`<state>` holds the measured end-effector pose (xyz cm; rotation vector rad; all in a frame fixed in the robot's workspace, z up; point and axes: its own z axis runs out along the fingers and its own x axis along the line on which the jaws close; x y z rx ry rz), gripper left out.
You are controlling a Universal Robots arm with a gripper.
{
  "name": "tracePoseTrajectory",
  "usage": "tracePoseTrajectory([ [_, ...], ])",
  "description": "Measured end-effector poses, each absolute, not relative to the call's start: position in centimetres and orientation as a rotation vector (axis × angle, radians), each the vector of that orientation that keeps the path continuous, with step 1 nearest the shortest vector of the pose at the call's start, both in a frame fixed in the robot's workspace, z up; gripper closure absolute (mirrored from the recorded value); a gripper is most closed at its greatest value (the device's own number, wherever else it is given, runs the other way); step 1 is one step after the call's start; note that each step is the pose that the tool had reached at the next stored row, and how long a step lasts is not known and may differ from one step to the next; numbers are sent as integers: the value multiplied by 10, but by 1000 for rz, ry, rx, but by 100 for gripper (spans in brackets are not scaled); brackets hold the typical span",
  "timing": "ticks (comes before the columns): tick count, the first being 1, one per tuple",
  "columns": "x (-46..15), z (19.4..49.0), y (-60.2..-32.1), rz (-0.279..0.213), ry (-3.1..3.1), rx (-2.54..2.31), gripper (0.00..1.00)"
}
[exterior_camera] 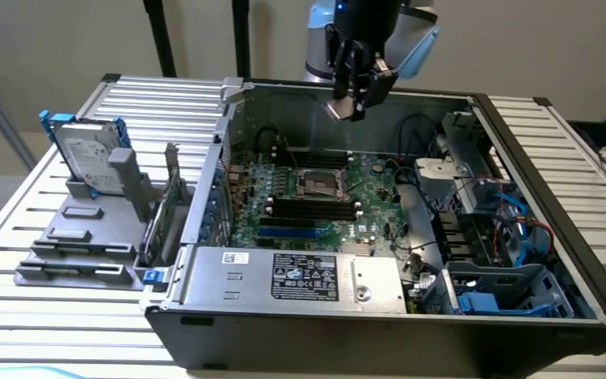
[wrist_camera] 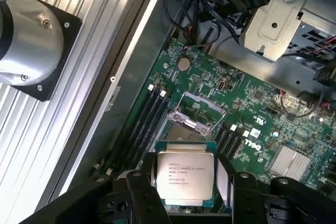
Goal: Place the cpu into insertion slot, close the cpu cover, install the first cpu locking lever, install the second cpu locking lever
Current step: 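Place the cpu into insertion slot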
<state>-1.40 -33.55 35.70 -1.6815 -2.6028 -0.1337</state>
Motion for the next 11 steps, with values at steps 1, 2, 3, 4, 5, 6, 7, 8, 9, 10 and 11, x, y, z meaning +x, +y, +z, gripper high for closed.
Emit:
tracePoseTrajectory([
  [1, -14, 357, -336, -123, -2588, -1686, 45],
  [2, -14, 357, -336, -111, -2573, -1690, 45],
  [3, -14, 356, -336, -100, -2557, -1694, 45],
  [4, -14, 356, -336, -90, -2542, -1702, 45],
  [5, -14, 356, -336, -83, -2526, -1712, 45],
  [6, -14, 356, -336, -77, -2511, -1723, 45],
  [7, -14, 356, -336, -72, -2496, -1737, 45],
  [8, -14, 355, -336, -69, -2481, -1751, 45],
  [9, -14, 355, -336, -66, -2467, -1767, 45],
  [10, -14, 355, -336, -64, -2452, -1782, 45],
  [11, -14, 354, -336, -63, -2436, -1802, 45],
])
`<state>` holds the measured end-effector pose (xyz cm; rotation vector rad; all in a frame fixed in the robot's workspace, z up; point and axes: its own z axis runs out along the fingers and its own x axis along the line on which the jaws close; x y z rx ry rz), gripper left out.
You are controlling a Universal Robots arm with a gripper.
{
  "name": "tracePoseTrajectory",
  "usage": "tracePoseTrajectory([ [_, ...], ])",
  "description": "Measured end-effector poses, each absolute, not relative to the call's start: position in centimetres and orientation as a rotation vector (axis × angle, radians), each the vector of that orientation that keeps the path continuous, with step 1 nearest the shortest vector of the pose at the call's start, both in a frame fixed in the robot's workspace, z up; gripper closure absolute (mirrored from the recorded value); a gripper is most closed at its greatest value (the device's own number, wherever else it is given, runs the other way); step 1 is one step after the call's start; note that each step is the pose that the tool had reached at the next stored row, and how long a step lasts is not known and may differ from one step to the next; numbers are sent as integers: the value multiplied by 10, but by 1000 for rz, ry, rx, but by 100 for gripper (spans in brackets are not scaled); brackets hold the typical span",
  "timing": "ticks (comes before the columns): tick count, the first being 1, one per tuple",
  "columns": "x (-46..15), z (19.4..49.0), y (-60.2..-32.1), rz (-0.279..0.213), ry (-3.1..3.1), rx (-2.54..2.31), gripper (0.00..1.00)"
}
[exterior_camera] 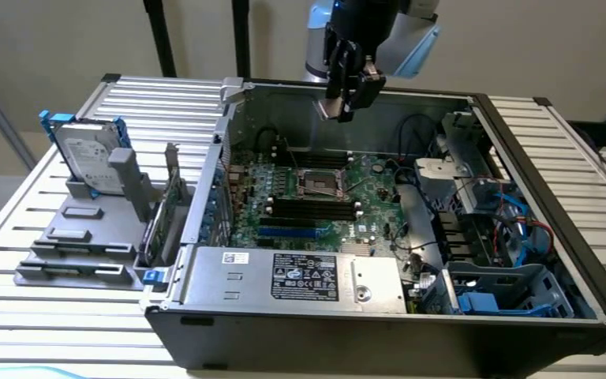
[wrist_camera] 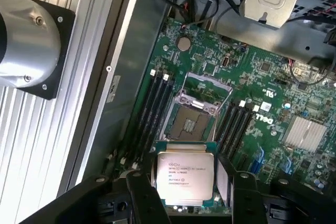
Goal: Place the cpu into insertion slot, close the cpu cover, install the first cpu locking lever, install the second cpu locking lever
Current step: 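Place the cpu into insertion slot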
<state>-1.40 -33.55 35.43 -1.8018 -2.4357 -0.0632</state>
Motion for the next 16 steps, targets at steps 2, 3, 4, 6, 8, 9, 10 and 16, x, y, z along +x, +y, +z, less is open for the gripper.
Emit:
tracePoseTrajectory([
  [2, -14, 353, -336, -61, -2405, -1838, 45],
  [3, -14, 353, -336, -60, -2389, -1856, 45],
  [4, -14, 353, -336, -60, -2373, -1873, 45],
  [6, -14, 352, -336, -58, -2340, -1910, 45],
  [8, -14, 350, -336, -58, -2307, -1947, 45],
  [9, -14, 350, -336, -58, -2289, -1967, 45],
  [10, -14, 349, -336, -59, -2271, -1987, 45],
  [16, -14, 343, -336, -65, -2165, -2101, 45],
])
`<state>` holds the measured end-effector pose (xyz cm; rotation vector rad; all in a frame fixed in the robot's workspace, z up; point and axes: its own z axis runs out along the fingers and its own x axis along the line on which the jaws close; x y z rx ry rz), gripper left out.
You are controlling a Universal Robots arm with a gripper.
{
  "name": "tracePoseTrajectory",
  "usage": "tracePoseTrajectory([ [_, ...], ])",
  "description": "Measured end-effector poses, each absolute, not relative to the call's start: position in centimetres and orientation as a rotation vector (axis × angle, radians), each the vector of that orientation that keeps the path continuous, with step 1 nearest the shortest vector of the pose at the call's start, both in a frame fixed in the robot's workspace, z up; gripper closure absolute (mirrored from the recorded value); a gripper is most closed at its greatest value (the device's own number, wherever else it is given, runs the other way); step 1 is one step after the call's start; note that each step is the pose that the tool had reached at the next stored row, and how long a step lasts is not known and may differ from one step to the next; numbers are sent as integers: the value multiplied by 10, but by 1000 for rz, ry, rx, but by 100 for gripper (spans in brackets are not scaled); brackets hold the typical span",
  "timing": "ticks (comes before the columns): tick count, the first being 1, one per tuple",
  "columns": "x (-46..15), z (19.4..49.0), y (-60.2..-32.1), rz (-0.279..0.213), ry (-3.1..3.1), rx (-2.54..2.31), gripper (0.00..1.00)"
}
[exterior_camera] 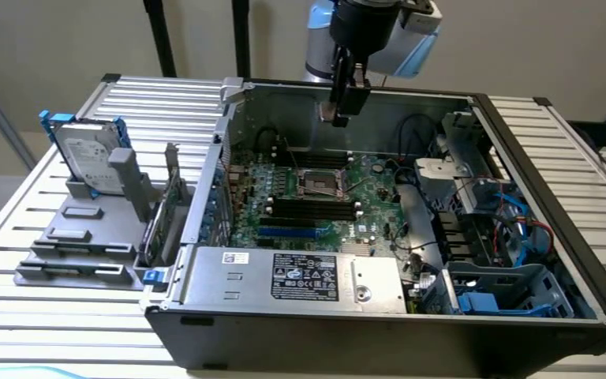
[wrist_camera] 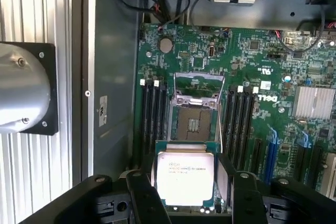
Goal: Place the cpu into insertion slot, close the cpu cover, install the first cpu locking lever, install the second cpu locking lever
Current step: 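Place the cpu into insertion slot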
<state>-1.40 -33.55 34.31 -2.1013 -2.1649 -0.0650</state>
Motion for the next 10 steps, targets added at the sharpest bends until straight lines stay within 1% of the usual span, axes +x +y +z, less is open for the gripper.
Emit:
tracePoseTrajectory([
  [10, -14, 325, -335, -66, -2142, -2125, 45],
])
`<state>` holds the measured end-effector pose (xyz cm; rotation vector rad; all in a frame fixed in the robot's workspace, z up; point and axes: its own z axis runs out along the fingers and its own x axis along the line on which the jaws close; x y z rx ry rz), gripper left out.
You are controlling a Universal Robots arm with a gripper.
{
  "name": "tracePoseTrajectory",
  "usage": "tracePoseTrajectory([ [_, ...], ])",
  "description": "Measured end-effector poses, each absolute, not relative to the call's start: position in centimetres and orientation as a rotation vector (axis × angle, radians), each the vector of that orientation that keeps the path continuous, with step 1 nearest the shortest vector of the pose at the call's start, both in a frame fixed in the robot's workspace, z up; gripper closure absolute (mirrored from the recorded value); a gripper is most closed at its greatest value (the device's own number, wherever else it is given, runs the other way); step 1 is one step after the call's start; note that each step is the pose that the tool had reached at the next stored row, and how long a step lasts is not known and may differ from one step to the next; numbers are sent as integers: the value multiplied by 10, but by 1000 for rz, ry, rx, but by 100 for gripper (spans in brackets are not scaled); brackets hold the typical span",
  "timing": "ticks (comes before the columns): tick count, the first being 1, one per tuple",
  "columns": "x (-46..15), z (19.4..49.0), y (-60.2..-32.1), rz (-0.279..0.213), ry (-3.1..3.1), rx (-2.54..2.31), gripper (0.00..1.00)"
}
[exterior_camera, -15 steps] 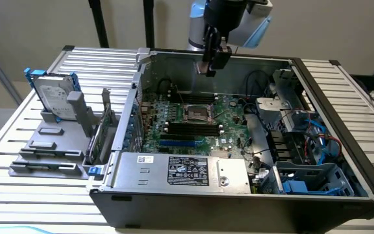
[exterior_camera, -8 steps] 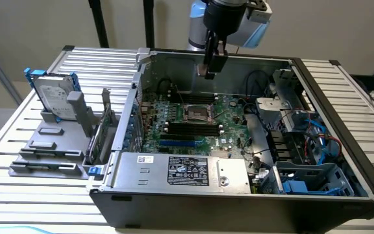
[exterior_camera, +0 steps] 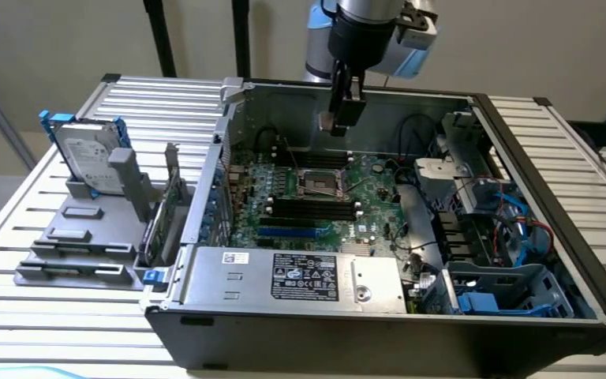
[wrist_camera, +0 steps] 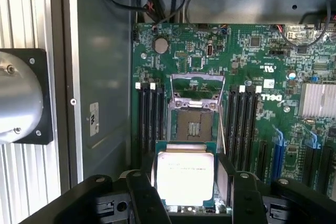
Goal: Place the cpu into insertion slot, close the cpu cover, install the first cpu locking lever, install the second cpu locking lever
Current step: 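Place the cpu into insertion slot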
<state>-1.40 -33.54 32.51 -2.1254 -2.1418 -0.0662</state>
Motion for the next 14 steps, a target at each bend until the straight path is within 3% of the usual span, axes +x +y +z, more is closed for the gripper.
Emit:
tracePoseTrajectory([
  [14, -15, 300, -335, -66, -2142, -2126, 45],
])
